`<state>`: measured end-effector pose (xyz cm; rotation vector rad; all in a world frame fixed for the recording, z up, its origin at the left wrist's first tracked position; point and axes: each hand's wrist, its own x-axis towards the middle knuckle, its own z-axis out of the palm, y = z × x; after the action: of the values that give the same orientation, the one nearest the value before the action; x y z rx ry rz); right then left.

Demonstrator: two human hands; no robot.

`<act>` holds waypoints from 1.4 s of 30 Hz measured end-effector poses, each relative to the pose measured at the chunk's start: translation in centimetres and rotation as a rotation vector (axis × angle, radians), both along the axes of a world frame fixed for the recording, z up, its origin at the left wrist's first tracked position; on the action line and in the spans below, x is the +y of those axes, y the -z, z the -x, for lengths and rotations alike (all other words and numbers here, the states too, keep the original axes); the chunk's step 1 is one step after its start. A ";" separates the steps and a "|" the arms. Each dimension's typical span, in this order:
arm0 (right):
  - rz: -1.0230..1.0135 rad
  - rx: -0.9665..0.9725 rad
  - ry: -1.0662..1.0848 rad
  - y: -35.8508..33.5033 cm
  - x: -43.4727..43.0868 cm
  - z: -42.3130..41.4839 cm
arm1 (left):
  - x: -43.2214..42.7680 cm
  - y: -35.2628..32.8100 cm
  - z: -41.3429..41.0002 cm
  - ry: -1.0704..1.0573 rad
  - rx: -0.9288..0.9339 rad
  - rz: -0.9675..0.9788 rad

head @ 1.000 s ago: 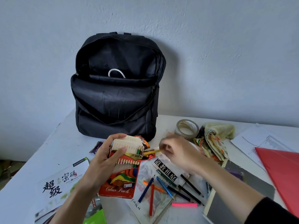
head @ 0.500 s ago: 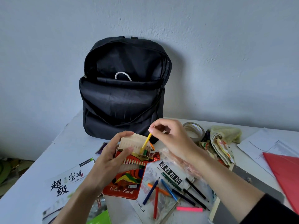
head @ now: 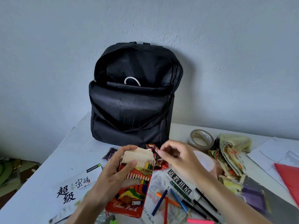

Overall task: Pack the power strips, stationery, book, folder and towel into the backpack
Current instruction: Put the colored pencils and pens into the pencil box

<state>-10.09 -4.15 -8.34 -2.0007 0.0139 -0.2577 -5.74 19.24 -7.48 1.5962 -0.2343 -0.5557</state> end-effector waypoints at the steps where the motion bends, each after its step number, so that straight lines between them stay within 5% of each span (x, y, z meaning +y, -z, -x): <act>1: 0.121 0.043 -0.025 0.1 -0.4 0.3 | 0.1 0.1 -0.2 -0.003 -0.002 0.000; 5: 0.697 0.350 -0.293 0.7 0.0 2.0 | 0.2 0.2 -0.7 -0.010 -0.006 0.023; 13: 0.865 0.330 -0.316 2.7 0.2 3.1 | 0.5 0.7 -0.7 0.028 0.015 0.025; 20: 0.694 0.243 -0.191 2.3 -1.3 2.7 | 0.2 1.5 -0.6 0.016 0.045 0.021; 26: -0.196 0.112 0.016 -2.8 -1.2 1.8 | 0.2 1.1 -0.2 -0.023 0.021 0.032; 29: -0.357 0.072 -0.005 -3.7 -0.3 0.8 | -0.1 0.5 0.2 -0.018 0.013 0.048; 37: 0.045 0.026 0.019 -3.6 2.0 -1.3 | -0.6 -0.9 1.4 -0.005 -0.074 0.092; 42: 0.121 0.004 -0.014 -3.9 2.2 -1.0 | -0.9 -1.5 2.2 -0.010 -0.039 0.188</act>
<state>-9.05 -1.93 -4.41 -2.1210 -0.0139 -0.2502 -7.92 18.37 -6.00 1.4258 -0.2986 -0.4810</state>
